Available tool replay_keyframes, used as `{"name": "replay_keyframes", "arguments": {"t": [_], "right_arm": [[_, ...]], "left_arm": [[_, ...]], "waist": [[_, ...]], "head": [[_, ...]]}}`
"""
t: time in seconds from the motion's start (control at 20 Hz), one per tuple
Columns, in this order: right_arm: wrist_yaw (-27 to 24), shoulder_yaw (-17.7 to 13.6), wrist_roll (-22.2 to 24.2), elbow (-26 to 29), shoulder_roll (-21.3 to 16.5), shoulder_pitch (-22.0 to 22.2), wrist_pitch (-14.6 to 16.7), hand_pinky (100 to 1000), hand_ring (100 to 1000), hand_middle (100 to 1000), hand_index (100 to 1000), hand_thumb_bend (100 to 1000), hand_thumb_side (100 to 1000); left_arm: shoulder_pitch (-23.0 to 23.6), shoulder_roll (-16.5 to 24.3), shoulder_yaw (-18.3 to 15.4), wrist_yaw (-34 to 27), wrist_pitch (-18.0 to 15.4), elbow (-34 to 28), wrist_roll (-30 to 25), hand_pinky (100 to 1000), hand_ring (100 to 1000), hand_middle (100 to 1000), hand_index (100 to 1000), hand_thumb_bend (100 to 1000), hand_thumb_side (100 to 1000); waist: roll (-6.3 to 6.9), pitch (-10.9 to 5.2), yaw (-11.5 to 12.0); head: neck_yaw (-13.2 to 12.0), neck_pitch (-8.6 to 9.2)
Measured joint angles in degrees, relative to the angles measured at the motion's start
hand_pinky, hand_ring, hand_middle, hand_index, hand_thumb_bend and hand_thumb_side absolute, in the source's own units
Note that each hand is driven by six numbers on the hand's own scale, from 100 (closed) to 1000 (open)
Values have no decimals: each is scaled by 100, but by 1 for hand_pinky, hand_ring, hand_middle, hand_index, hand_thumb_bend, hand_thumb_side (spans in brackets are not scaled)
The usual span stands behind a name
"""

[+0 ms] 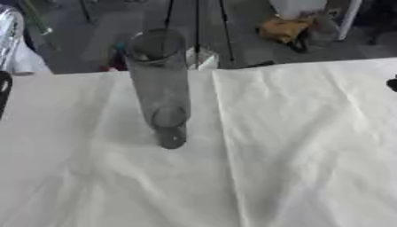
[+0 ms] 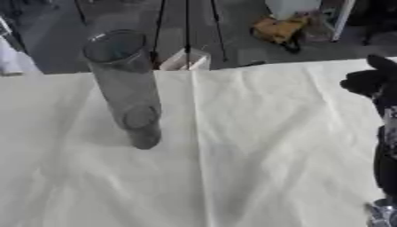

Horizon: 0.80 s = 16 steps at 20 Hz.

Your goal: Arrange flowers into the vase.

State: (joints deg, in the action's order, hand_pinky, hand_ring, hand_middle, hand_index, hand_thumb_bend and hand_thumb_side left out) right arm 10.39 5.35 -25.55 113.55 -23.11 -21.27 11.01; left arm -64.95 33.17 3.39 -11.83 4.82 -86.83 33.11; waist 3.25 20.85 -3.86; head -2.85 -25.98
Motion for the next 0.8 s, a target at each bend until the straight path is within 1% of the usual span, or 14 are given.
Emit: {"name": "replay_keyframes", "arguments": {"t": [0.3,0.5,0.8], "right_arm": [[-35,34,40,0,-5,-45,7,717,653,621,838,100,1000],[-48,37,65,0,-5,-71,4,717,653,621,838,100,1000],[-54,71,89,0,-5,-99,9,717,651,619,837,100,1000]], "left_arm": [[-217,-209,0,-250,-361,336,72,100,100,100,100,214,556],[-279,-330,5,-328,-473,370,149,100,100,100,100,209,557],[-375,-454,39,-366,-611,369,207,100,100,100,100,208,557]], "waist": [[14,0,-83],[14,0,-114],[14,6,-169]], "head": [[-28,149],[-54,198],[-60,332]]}}
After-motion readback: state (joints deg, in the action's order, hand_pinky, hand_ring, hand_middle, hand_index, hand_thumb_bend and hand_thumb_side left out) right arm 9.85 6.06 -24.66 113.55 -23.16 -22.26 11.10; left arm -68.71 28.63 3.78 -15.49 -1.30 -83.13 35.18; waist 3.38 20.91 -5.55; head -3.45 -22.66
